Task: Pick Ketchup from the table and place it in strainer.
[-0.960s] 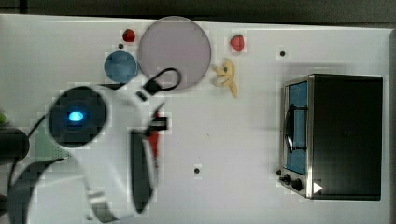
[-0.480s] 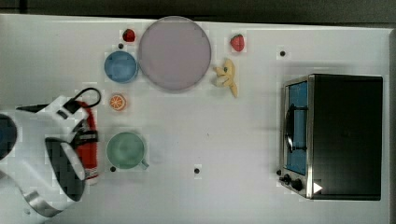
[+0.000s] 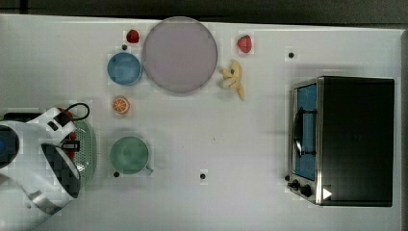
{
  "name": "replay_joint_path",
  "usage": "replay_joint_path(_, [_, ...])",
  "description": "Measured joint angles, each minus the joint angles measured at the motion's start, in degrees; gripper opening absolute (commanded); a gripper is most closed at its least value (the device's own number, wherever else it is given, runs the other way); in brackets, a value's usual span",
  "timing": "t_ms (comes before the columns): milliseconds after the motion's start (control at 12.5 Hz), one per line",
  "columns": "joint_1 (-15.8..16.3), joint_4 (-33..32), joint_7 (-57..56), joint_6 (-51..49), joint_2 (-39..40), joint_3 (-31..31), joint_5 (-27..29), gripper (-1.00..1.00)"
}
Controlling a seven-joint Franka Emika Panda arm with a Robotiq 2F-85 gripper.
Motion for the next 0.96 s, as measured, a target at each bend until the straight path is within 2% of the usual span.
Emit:
replay_joint_path(240, [0.9, 0.2, 3.6, 5.5, 5.5, 0.0, 0.0, 0.18])
replay_joint_path(320, [1.1, 0.2, 3.9, 7.1, 7.2, -0.2, 0.0, 0.24])
replay_joint_path(560, [2.2, 0.1, 4.7, 9.1, 11.2, -1.5, -1.0, 0.87])
replay_joint_path(640, [2.7, 0.0, 4.7, 9.1, 11.6, -2.2, -1.3, 1.00])
replay_joint_path(960, [2.5, -0.3, 6.4, 9.3, 10.6, -2.4, -2.1, 1.00])
